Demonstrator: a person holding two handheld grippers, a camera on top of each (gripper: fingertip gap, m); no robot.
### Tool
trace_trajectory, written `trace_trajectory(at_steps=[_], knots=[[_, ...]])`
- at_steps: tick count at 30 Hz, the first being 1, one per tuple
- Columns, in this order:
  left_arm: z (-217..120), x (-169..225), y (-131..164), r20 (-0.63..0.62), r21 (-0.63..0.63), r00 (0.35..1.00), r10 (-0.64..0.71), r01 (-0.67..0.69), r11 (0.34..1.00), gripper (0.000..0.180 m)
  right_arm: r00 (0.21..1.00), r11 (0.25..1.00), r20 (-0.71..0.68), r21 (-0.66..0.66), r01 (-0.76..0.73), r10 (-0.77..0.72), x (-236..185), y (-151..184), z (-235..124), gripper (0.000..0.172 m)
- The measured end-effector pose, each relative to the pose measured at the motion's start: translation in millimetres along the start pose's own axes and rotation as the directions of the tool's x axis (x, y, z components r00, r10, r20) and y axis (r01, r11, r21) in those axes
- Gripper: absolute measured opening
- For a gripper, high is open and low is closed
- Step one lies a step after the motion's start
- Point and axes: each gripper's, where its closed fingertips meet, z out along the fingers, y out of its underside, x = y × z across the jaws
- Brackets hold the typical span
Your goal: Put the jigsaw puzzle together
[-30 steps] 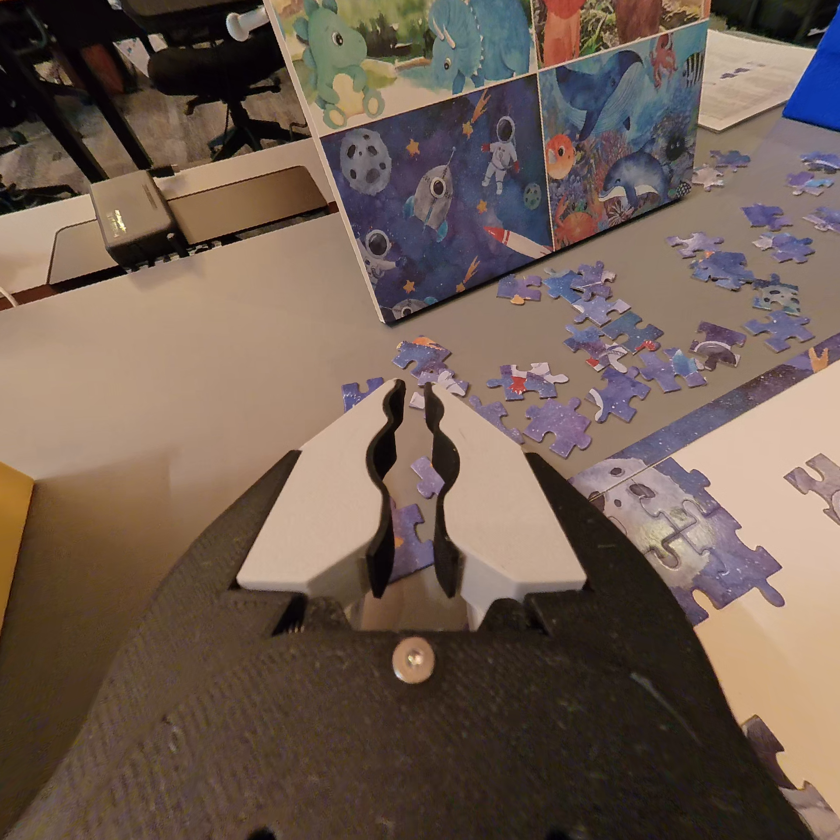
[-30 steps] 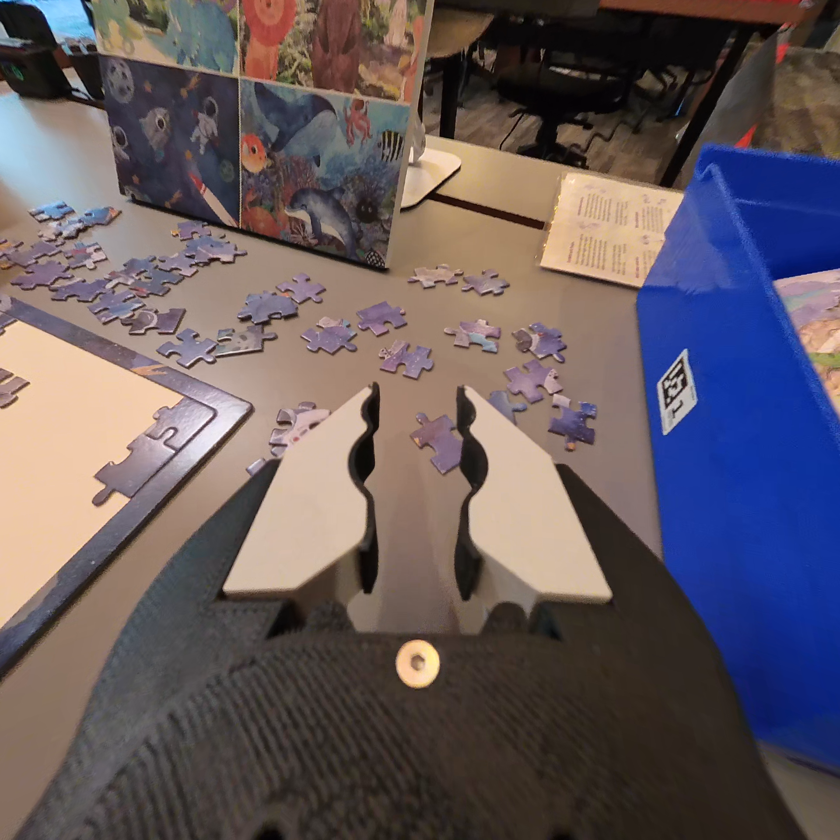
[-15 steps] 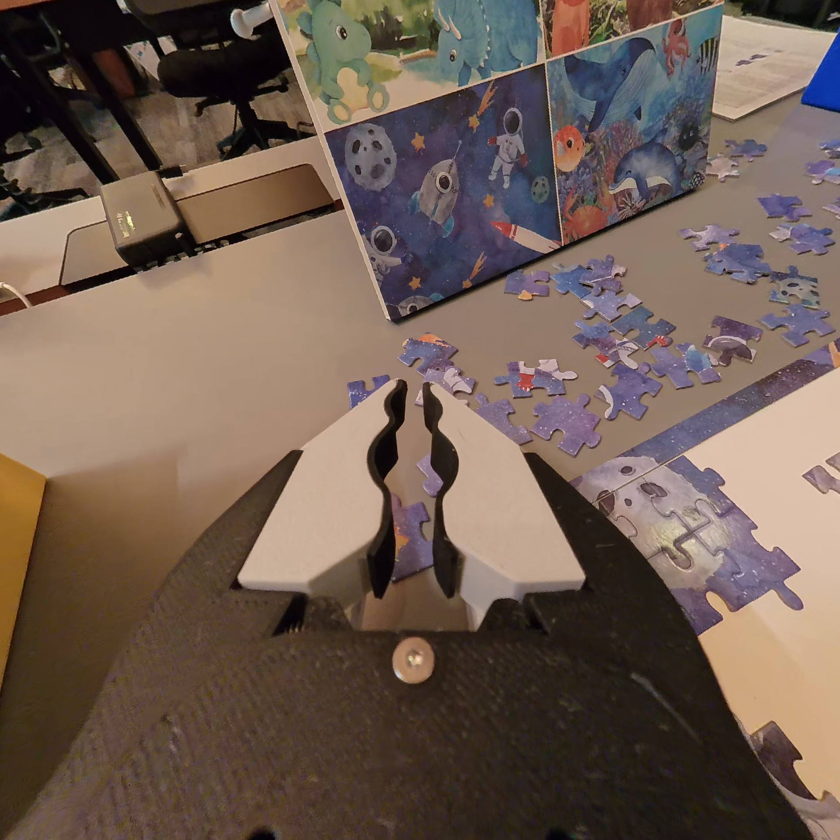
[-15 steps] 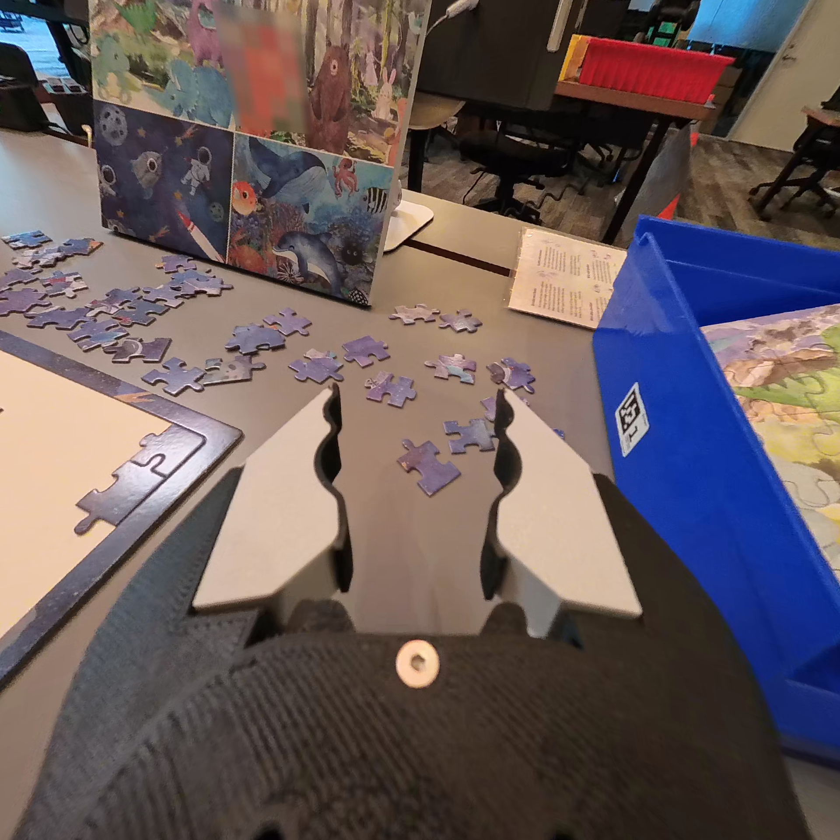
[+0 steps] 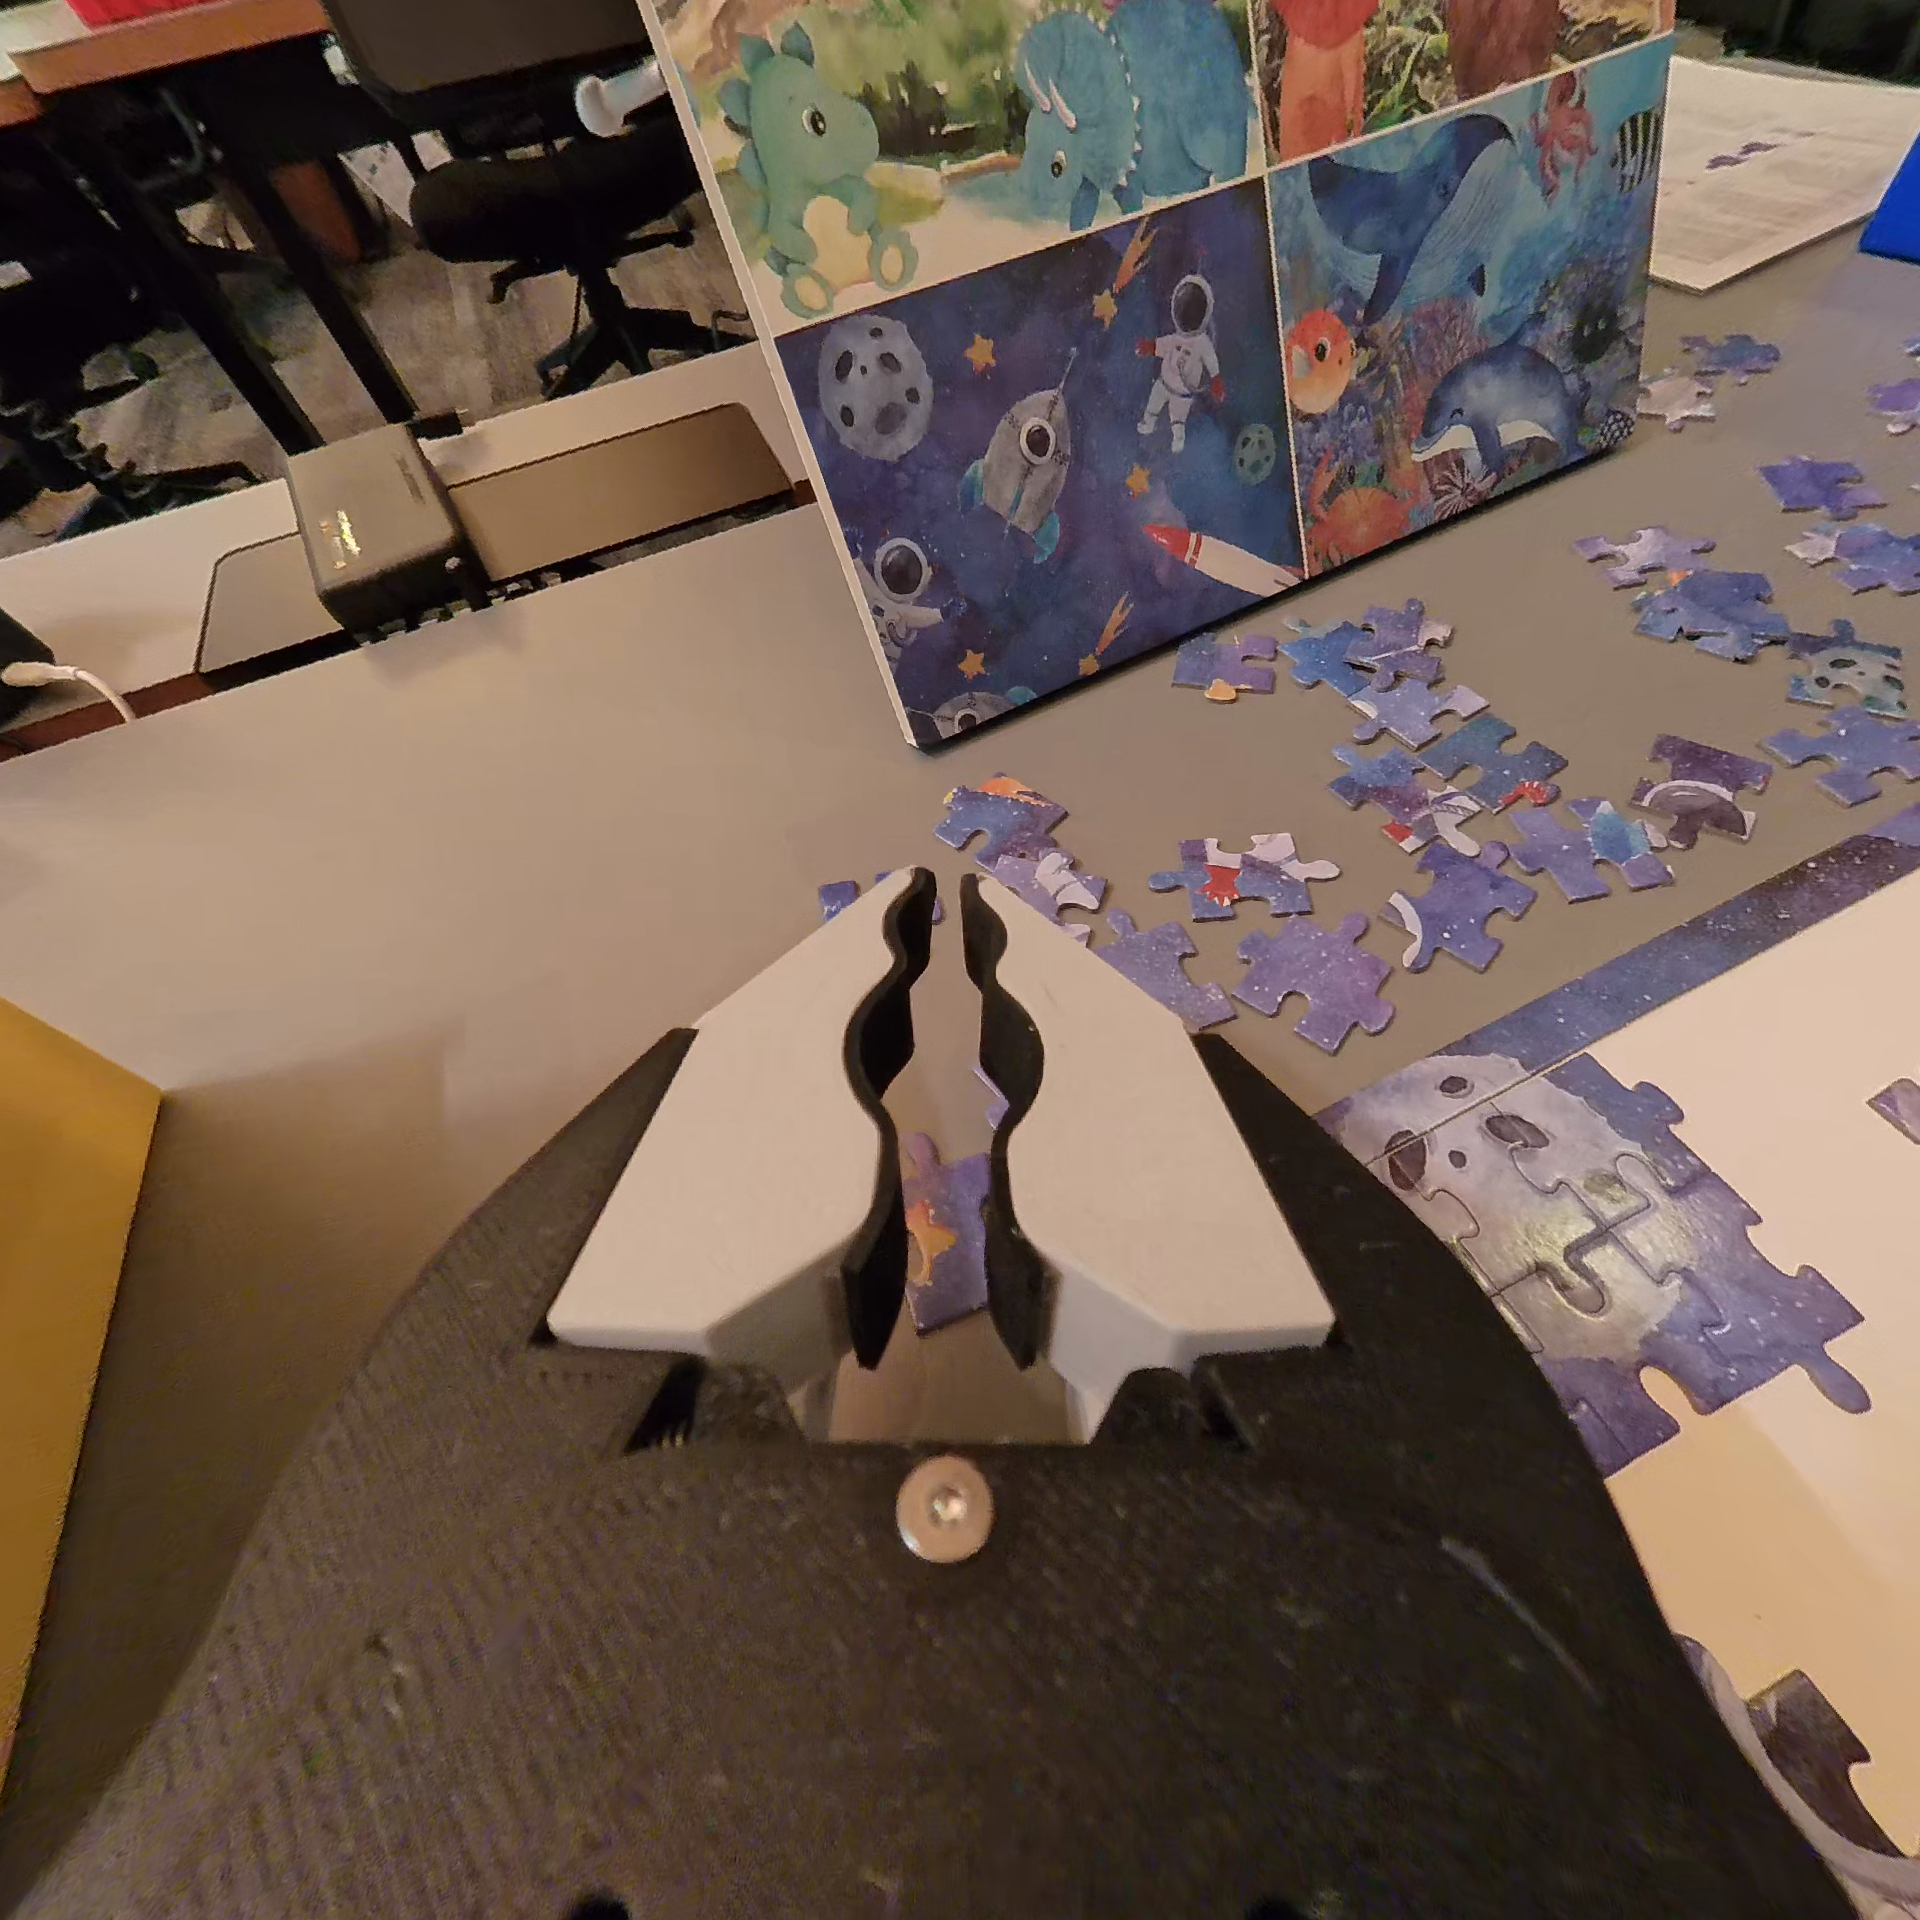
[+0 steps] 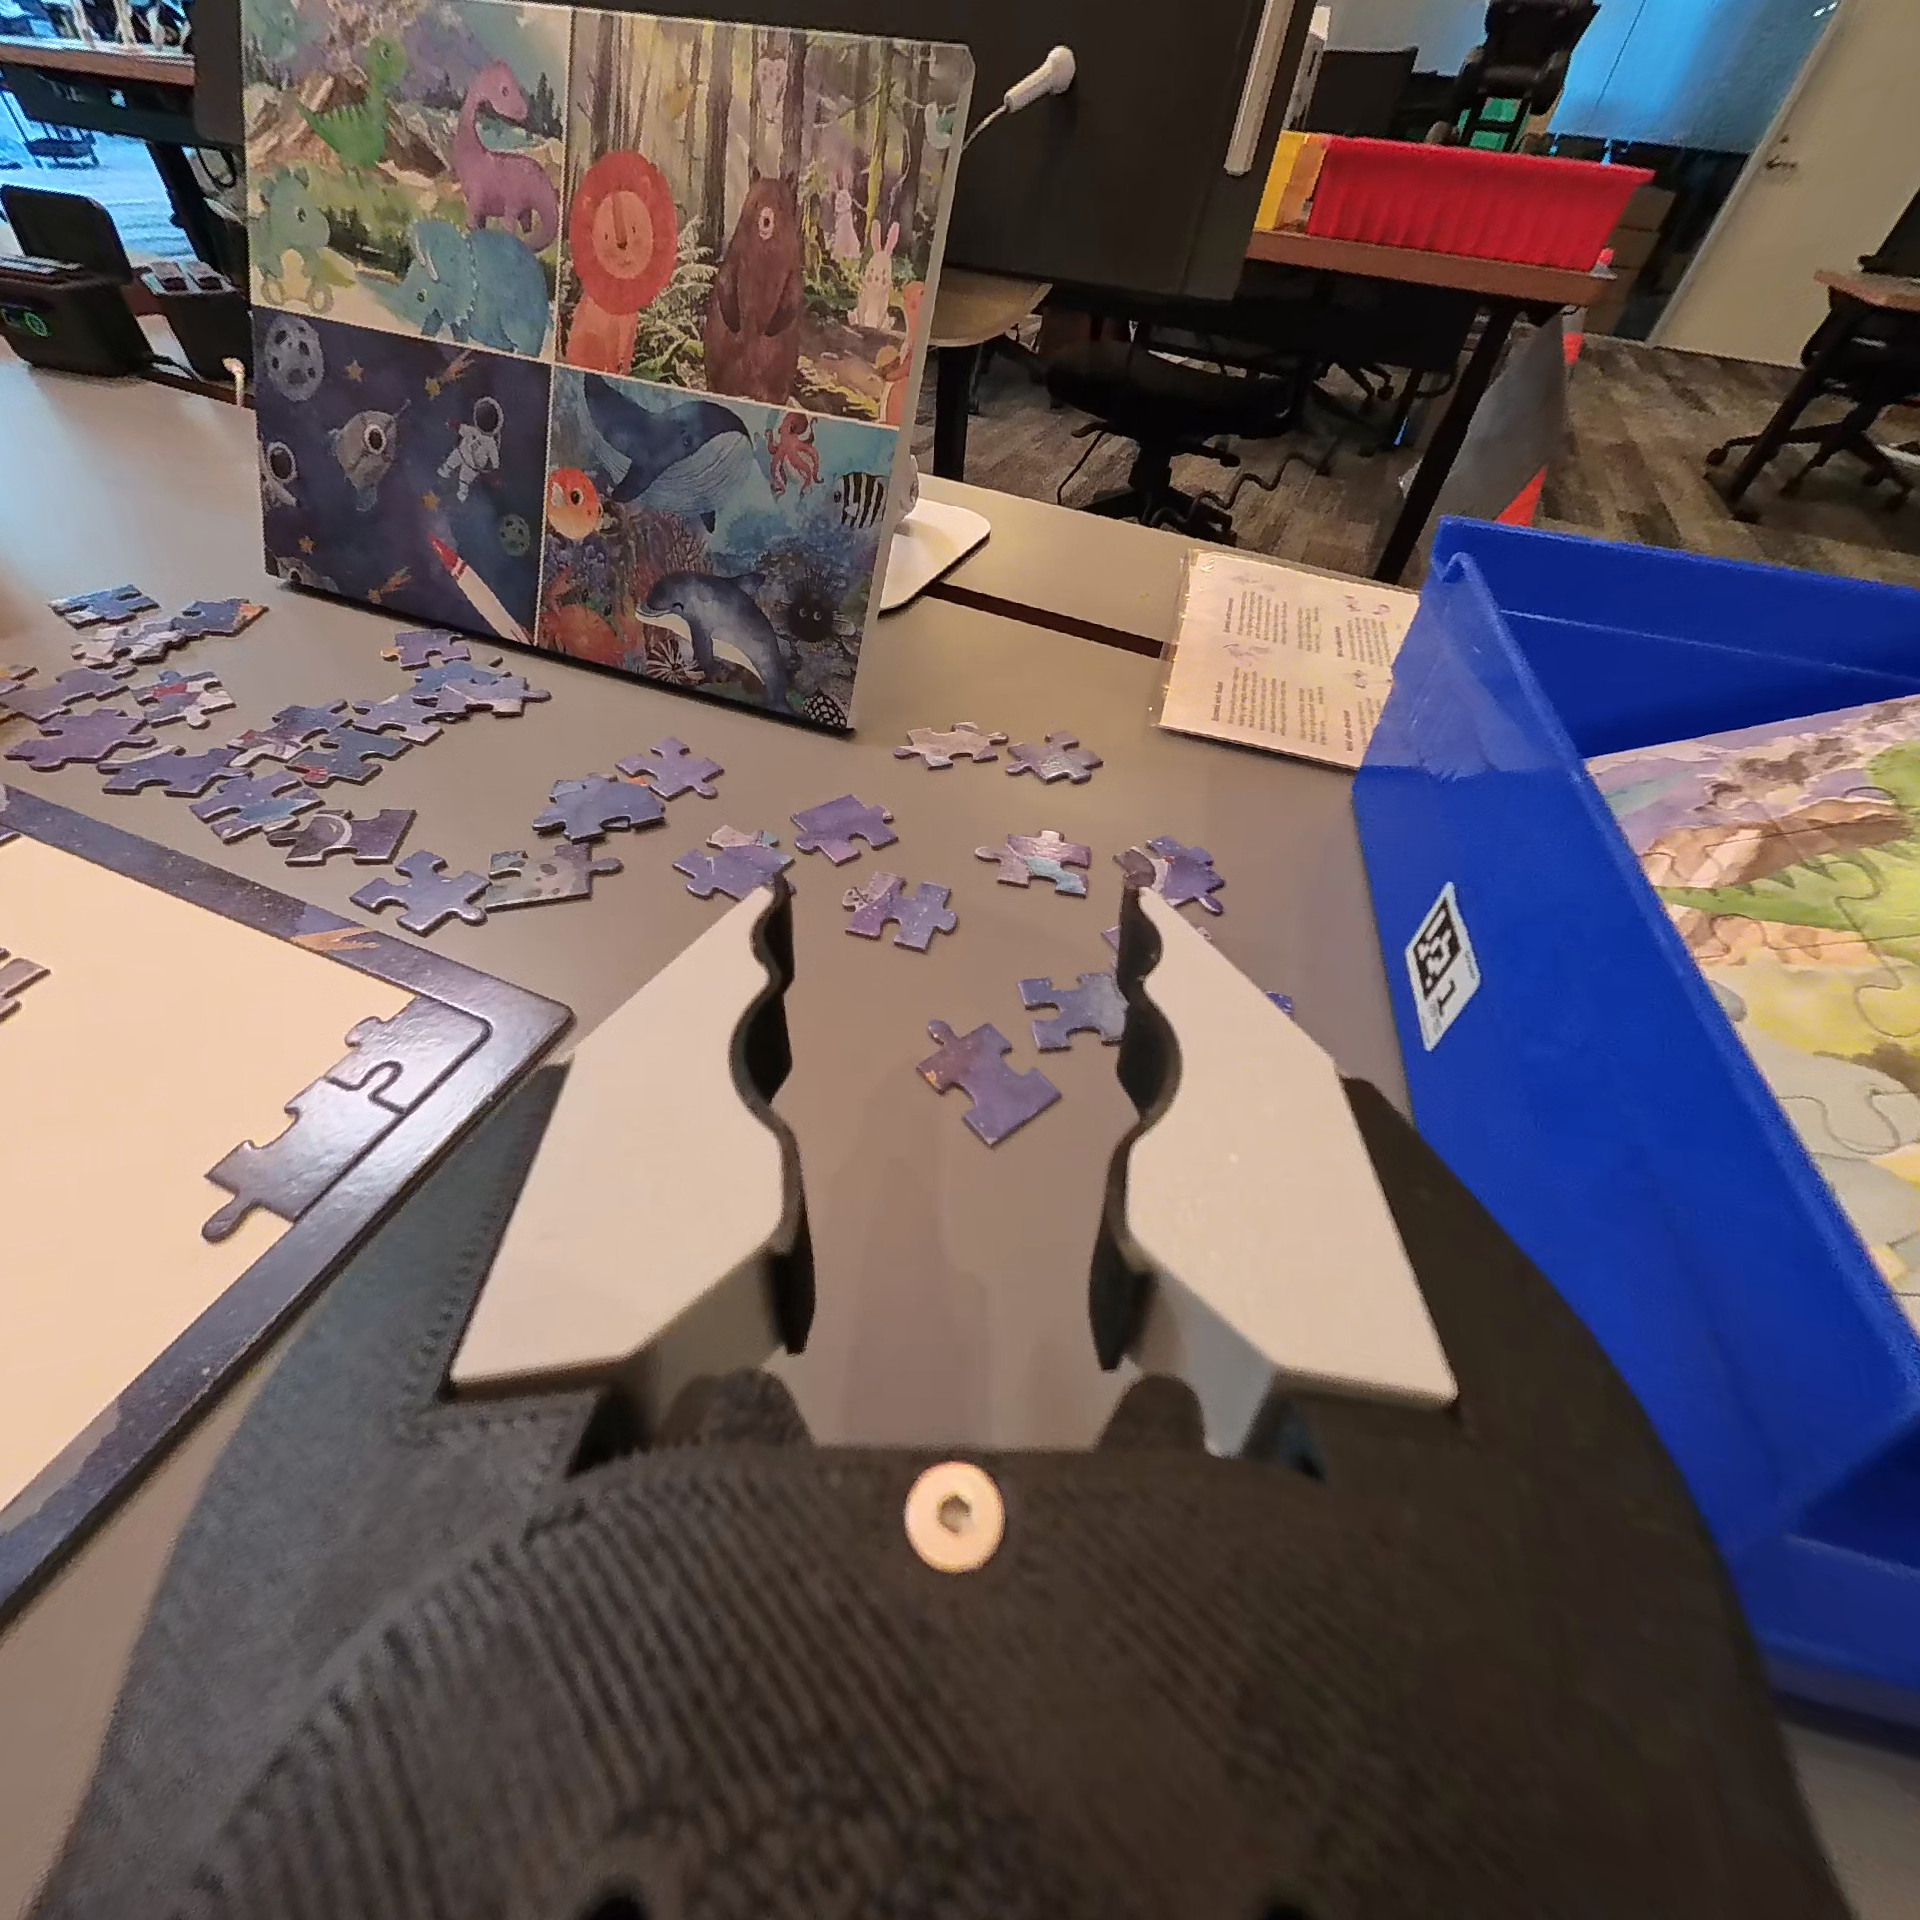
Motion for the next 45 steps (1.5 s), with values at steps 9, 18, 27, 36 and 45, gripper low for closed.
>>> trace_trajectory(at_steps=[9, 18, 27, 36, 45], knots=[[-2, -1, -3, 0.001, 0.016, 1.000, -0.004, 0.004, 1.000, 0.003, 1.000, 1.000, -0.004, -0.009, -0.001, 0.001, 0, 2, 1, 0.058], [-2, 1, -3, -0.006, 0.015, 1.000, -0.004, 0.004, 1.000, 0.004, 1.000, 0.999, -0.011, -0.030, 0.017, -0.017, 0, 6, 4, 0.056], [-3, -2, -3, -0.007, 0.015, 1.000, -0.022, 0.022, 1.000, 0.006, 0.999, 0.997, -0.027, -0.071, 0.038, -0.040, 0, 14, 9, 0.055], [0, -3, 6, 0.003, -0.032, 1.000, -0.017, 0.017, 0.999, 0.004, 0.995, 0.992, -0.062, -0.106, 0.066, -0.073, 5, 20, 12, 0.056], [-3, -17, 15, 0.074, -0.059, 0.996, -0.050, 0.055, 0.997, 0.000, 0.993, 0.985, -0.046, -0.137, 0.104, -0.112, -2, 25, 19, 0.052]])
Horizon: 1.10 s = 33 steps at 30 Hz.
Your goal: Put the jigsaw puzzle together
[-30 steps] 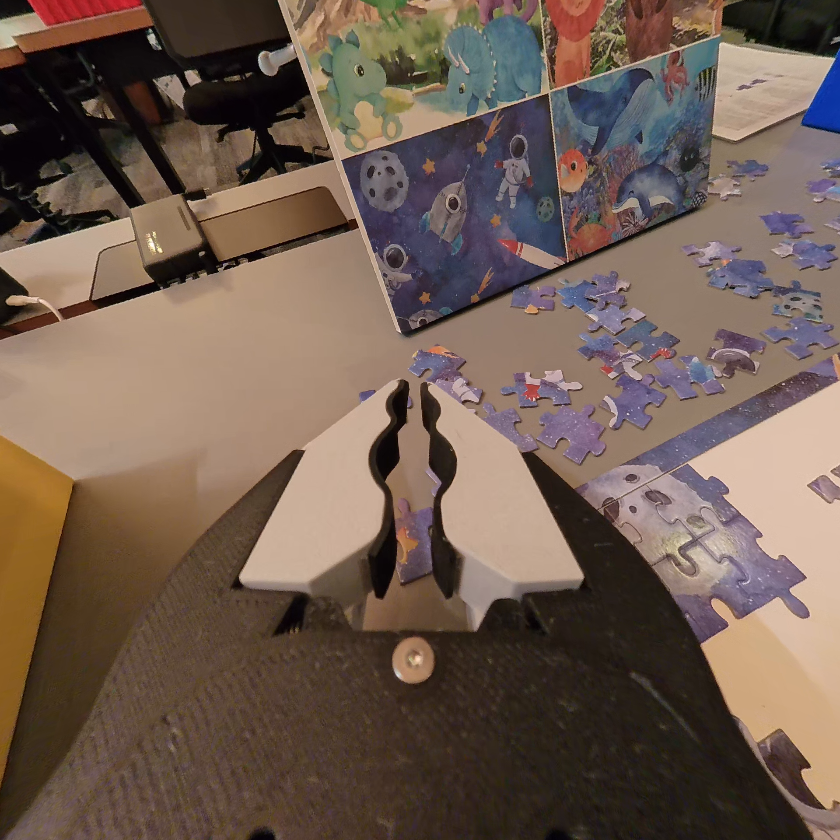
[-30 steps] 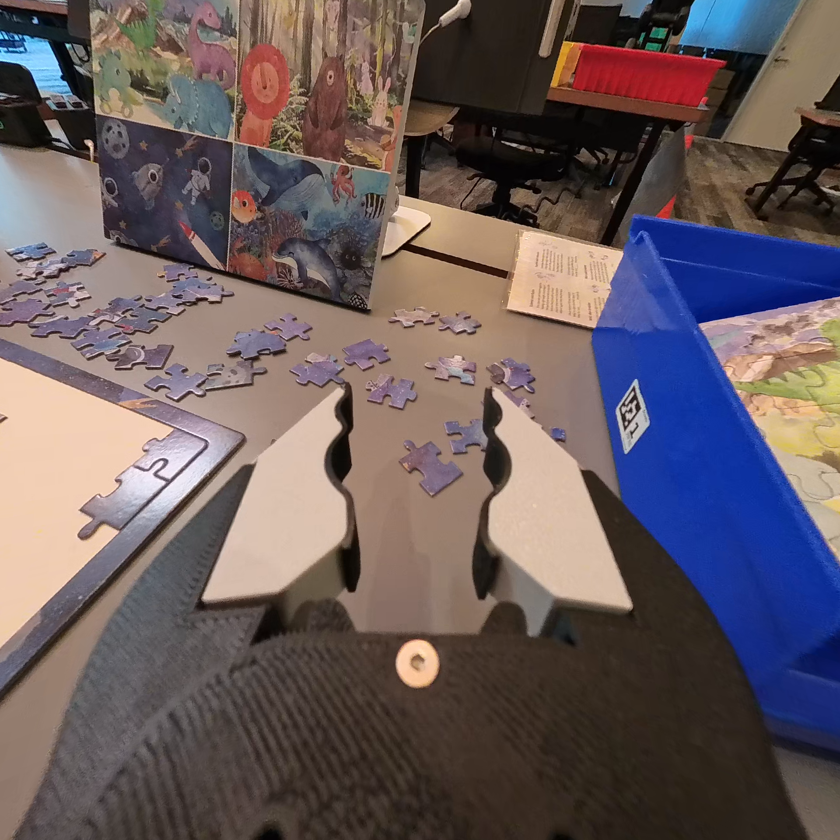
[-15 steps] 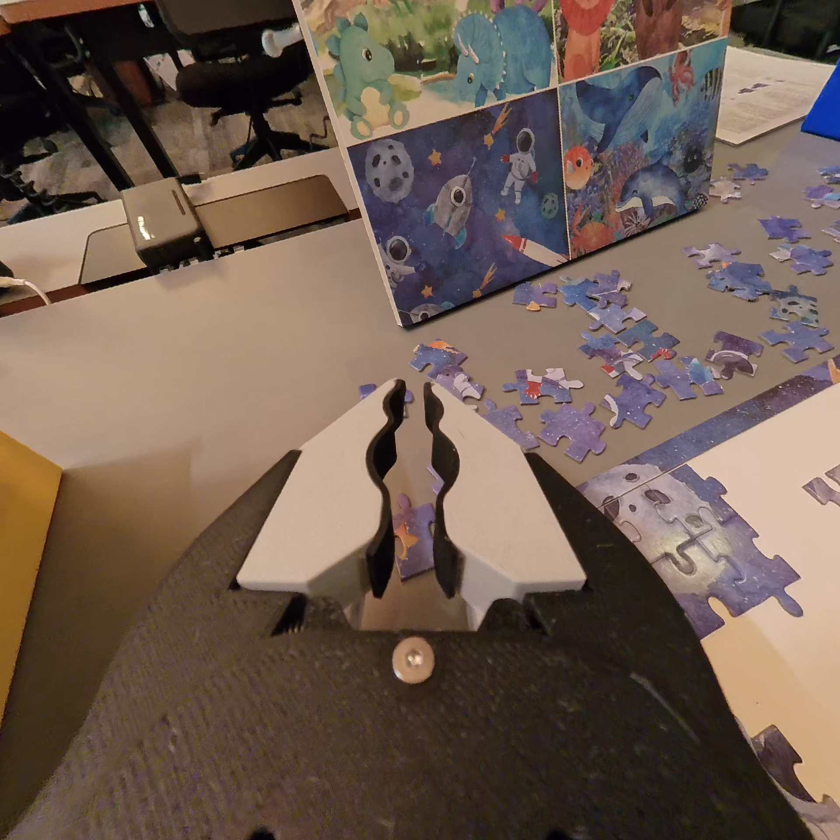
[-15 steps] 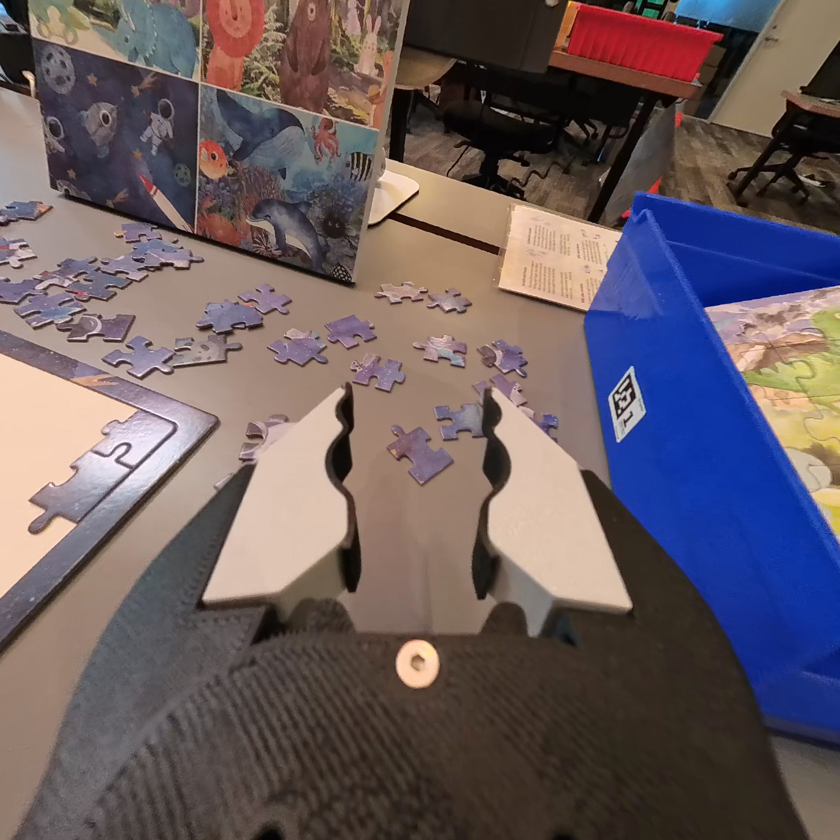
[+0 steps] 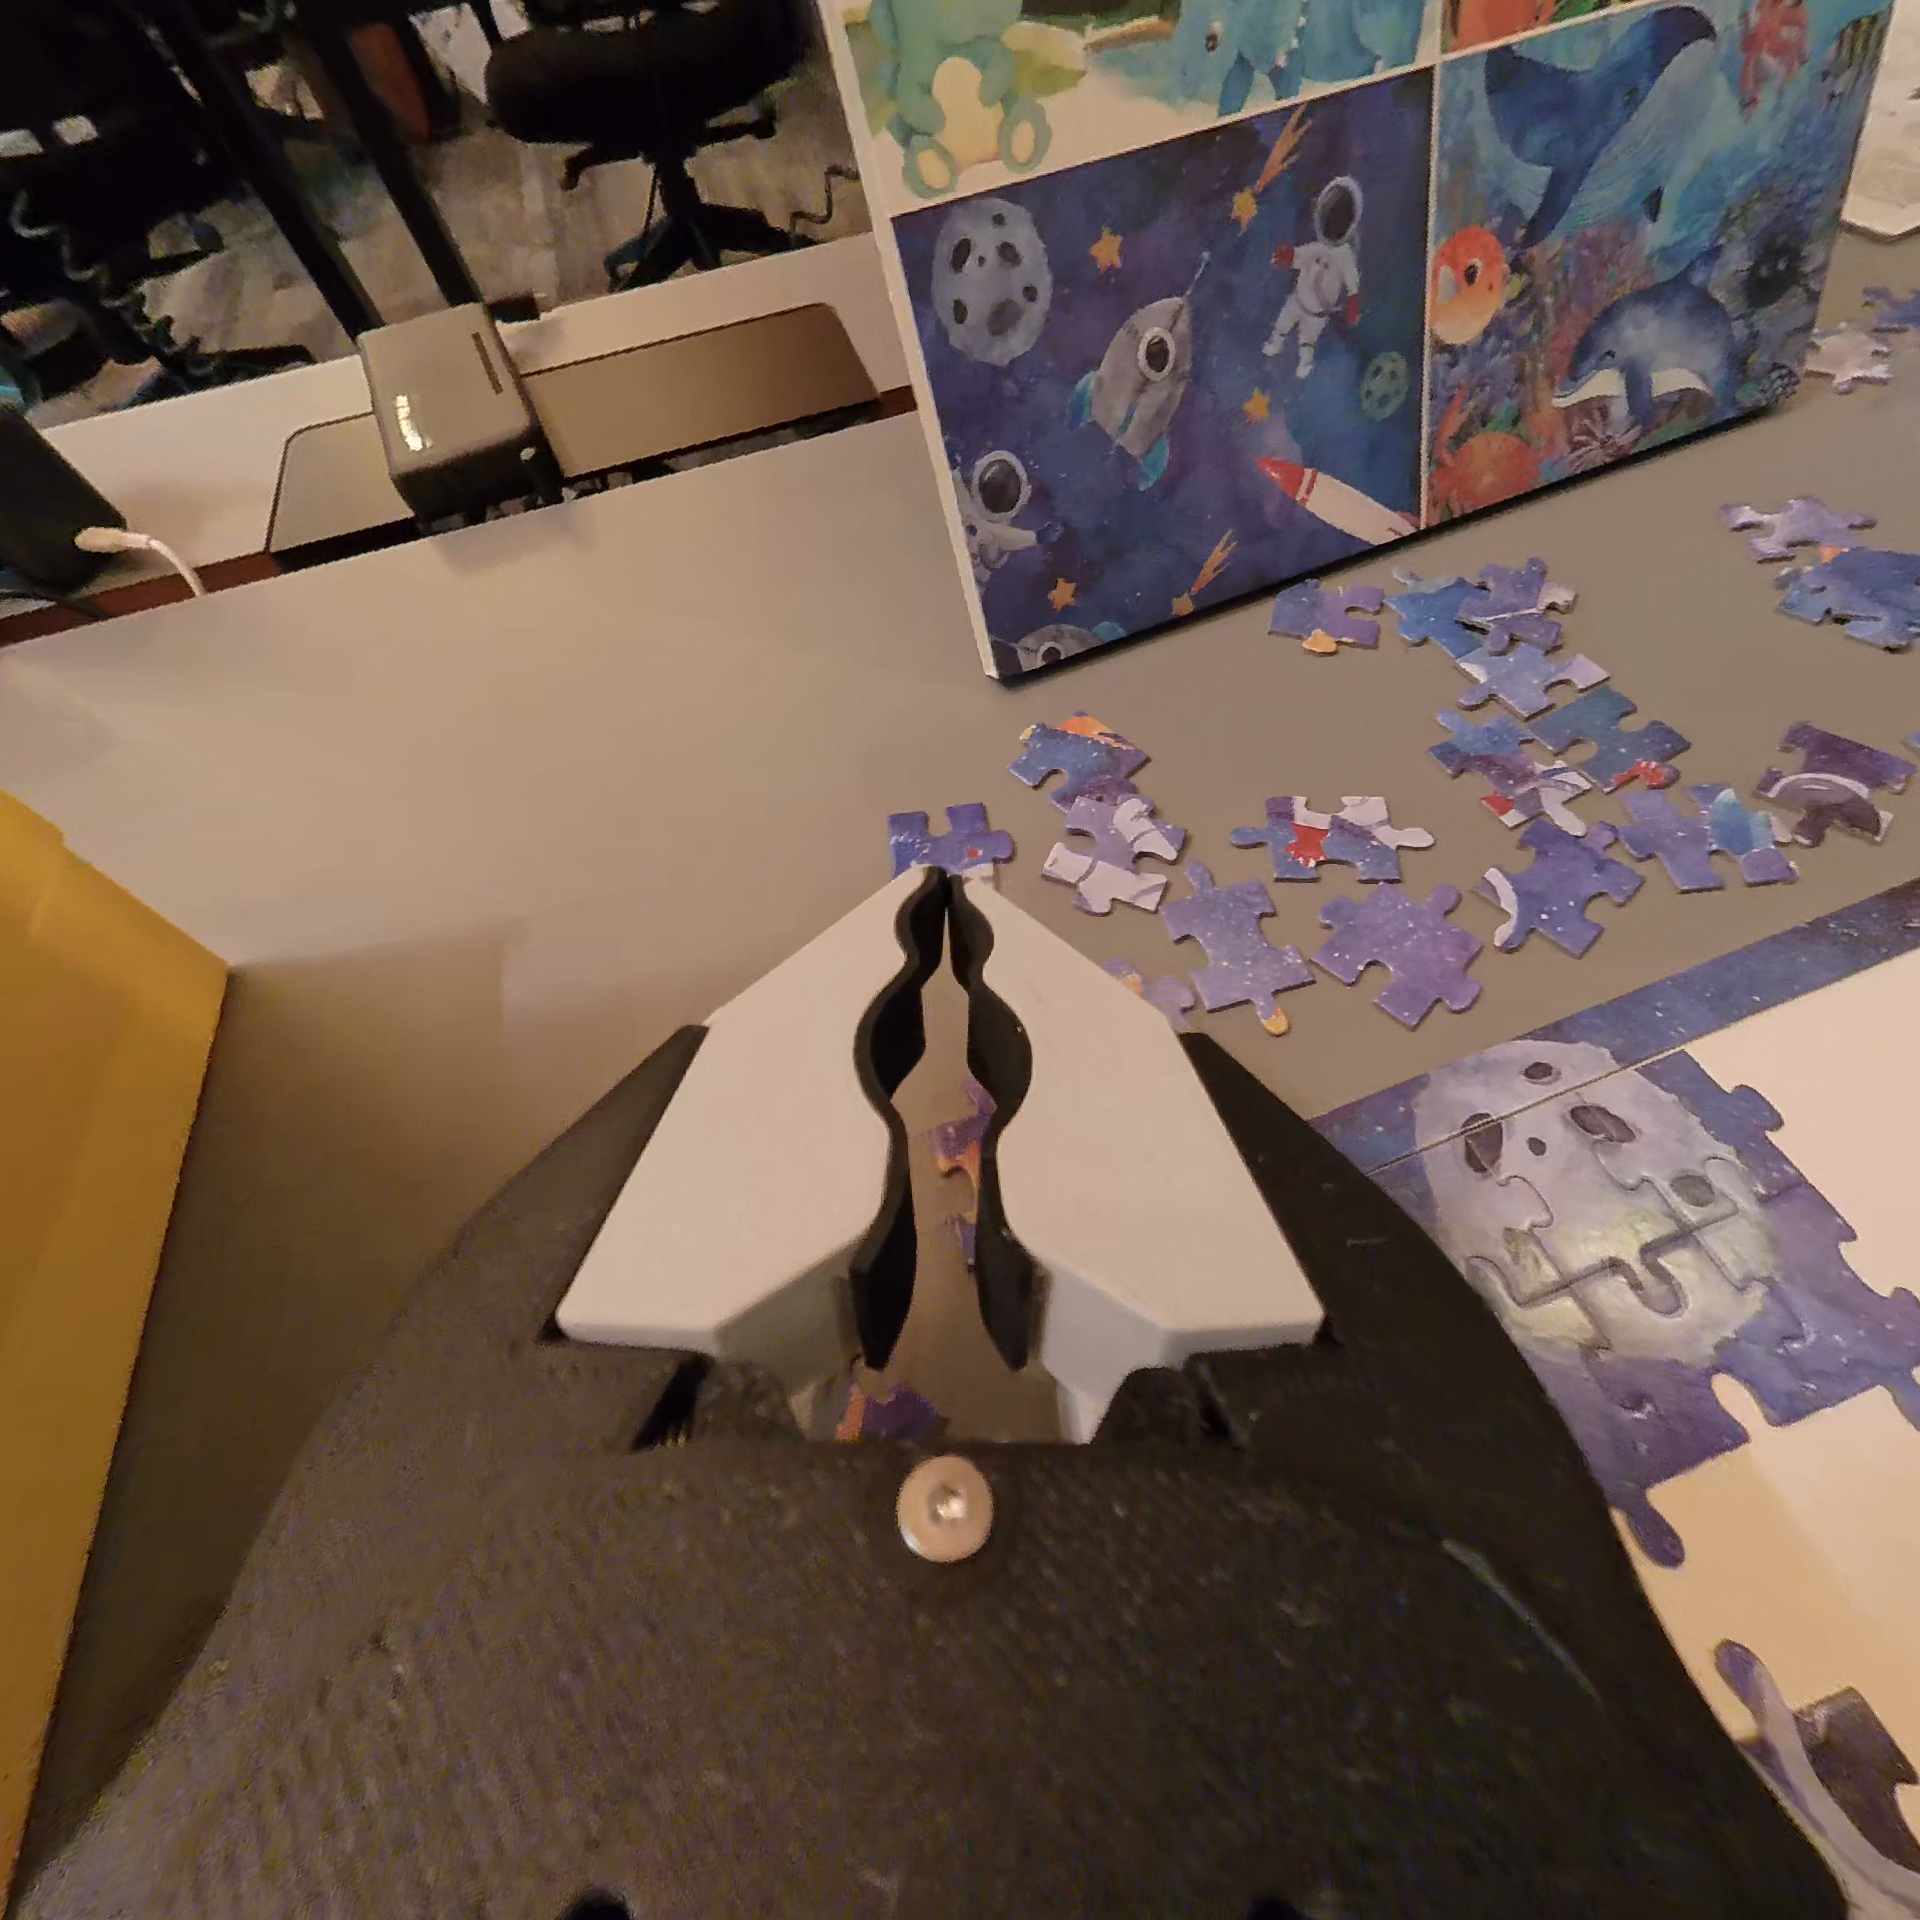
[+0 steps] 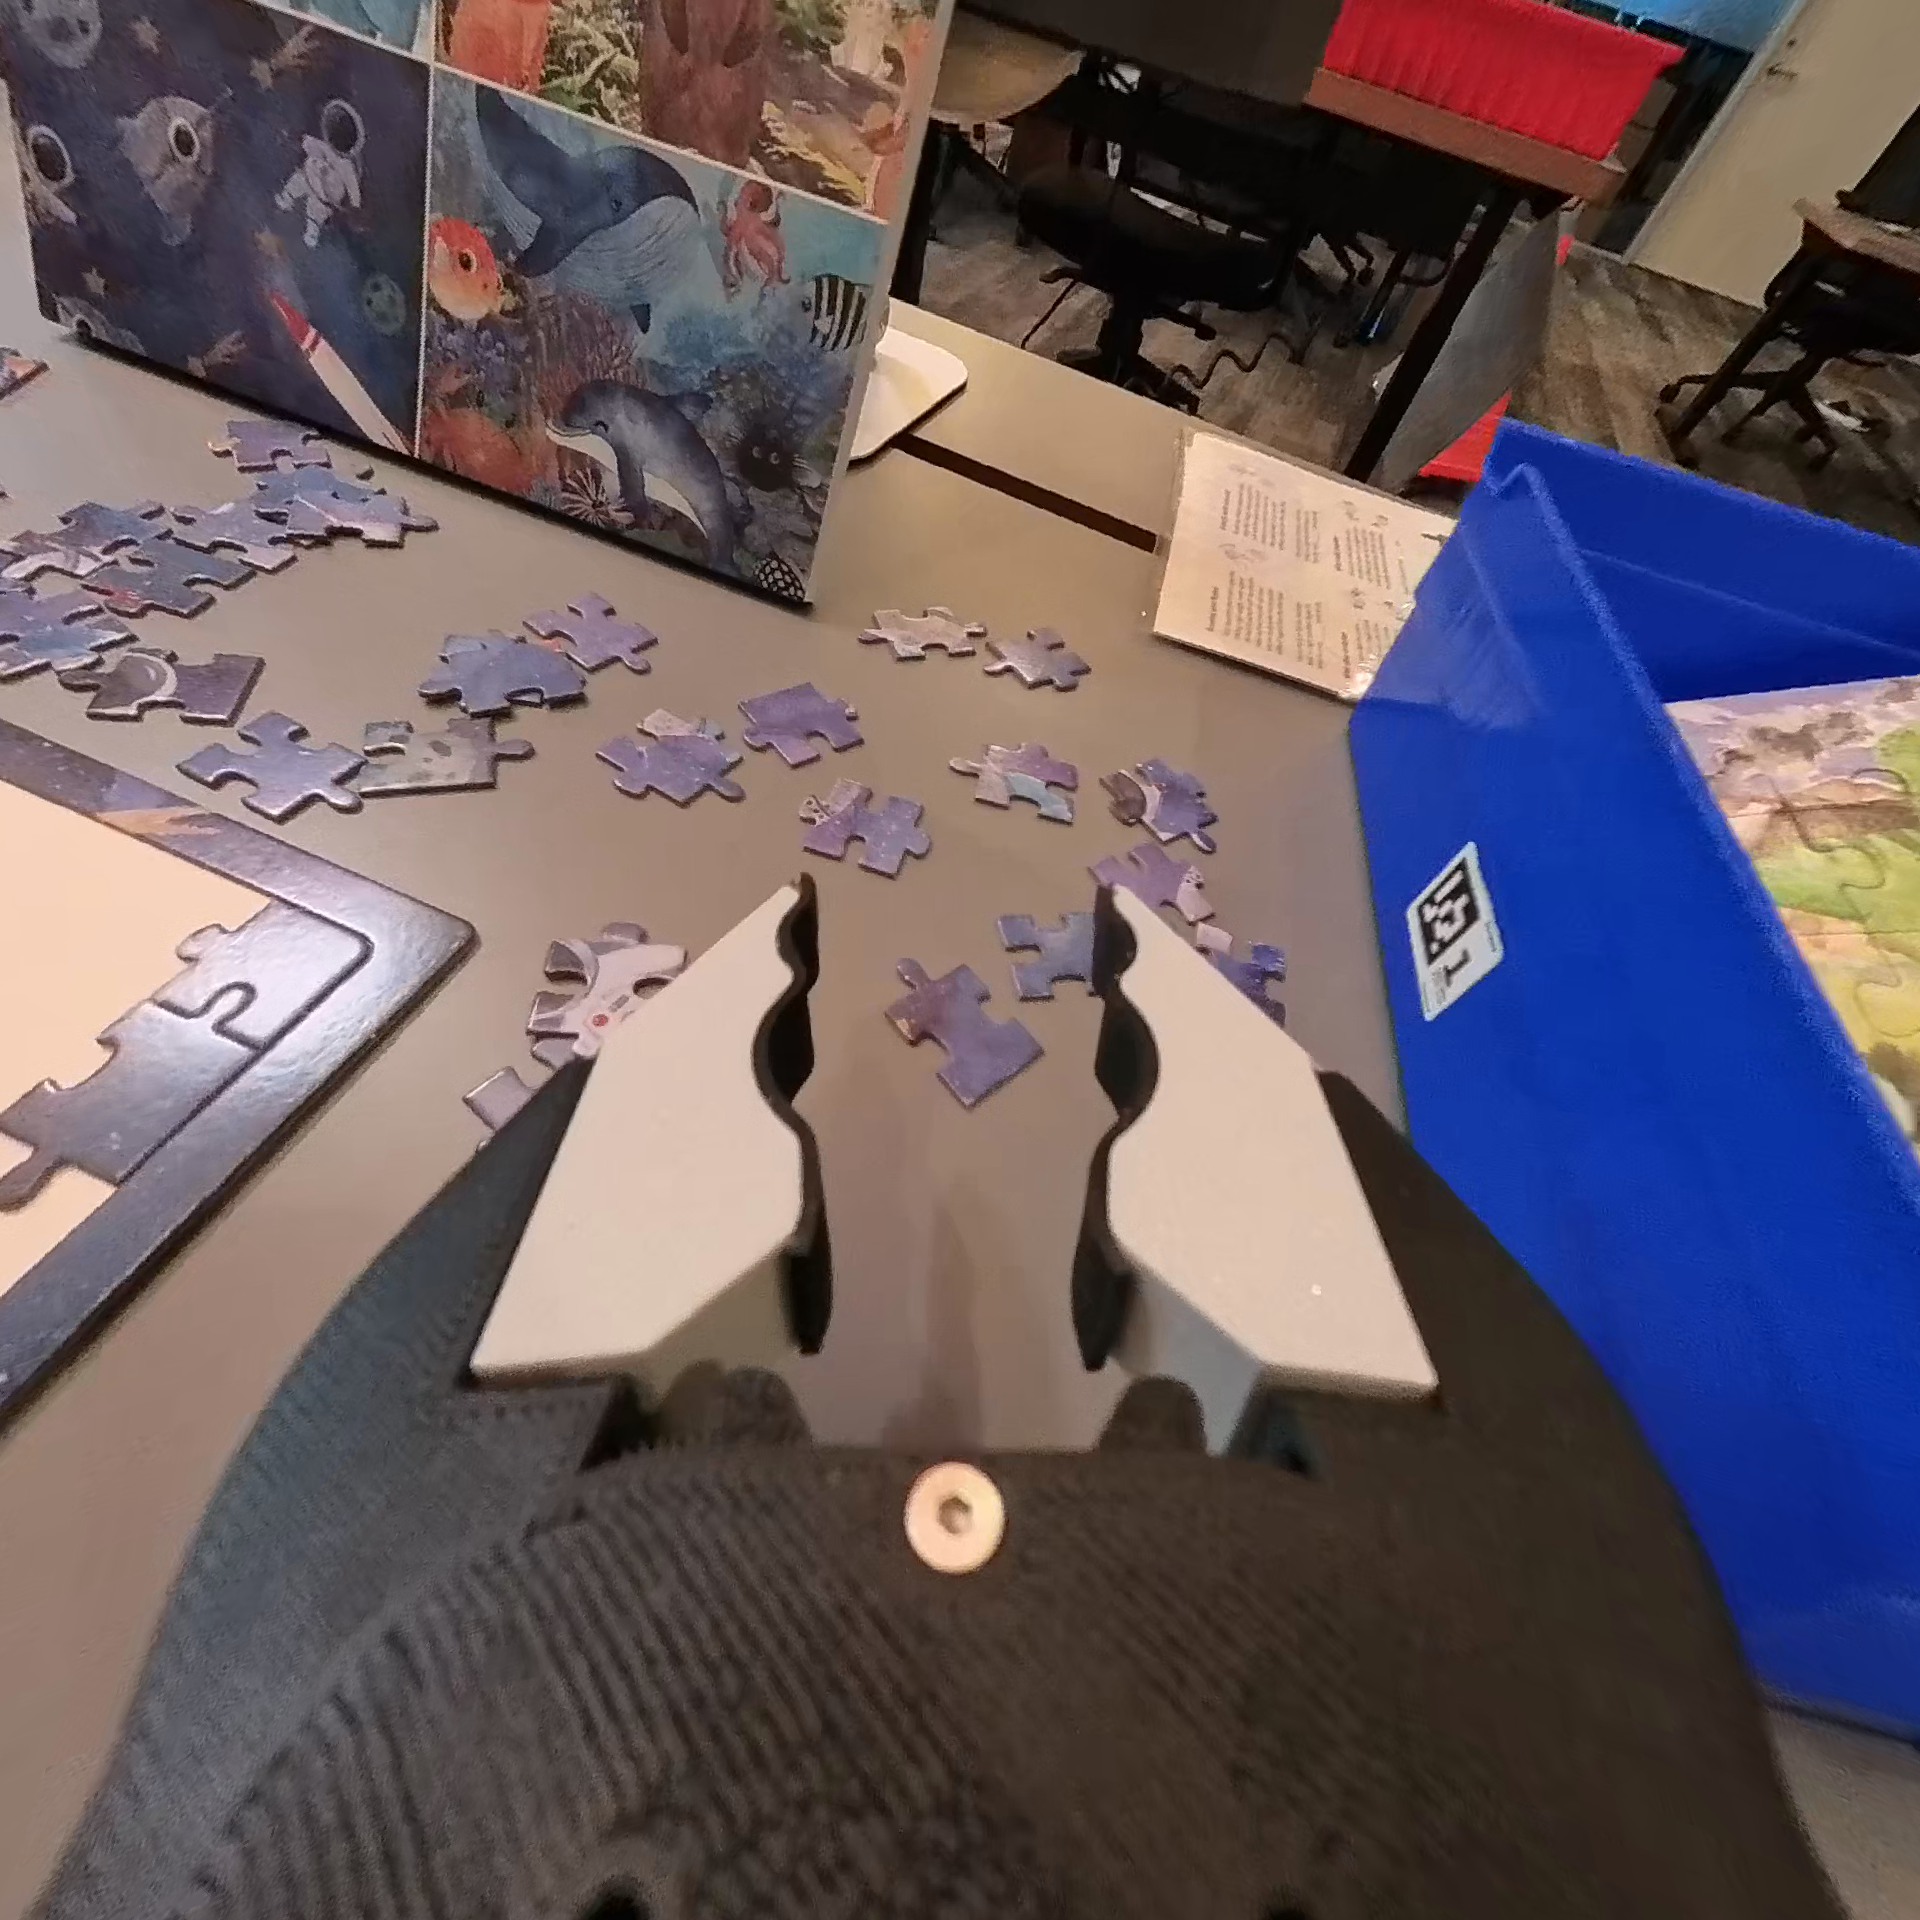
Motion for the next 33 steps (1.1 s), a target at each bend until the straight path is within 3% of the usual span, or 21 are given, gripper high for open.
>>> trace_trajectory(at_steps=[4, 11, 17, 33], knots=[[3, -11, 8, 0.079, -0.053, 0.996, 0.048, -0.044, 0.998, 0.000, 0.999, 0.999, -0.018, -0.029, 0.028, -0.029, 2, 6, 4, 0.050], [2, -15, 10, 0.108, -0.065, 0.994, 0.029, -0.022, 0.998, 0.000, 0.998, 0.998, -0.028, 0.023, 0.050, -0.050, 8, 0, 0, 0.039], [-6, -51, 9, 0.302, -0.041, 0.951, -0.065, 0.081, 0.996, 0.000, 0.997, 0.998, -0.050, 0.024, 0.055, -0.053, 14, 0, 2, 0.030], [-13, -66, 14, 0.347, -0.035, 0.931, -0.116, 0.136, 0.990, 0.000, 0.994, 0.996, -0.067, -0.038, 0.087, -0.089, 16, 8, 9, 0.025]])
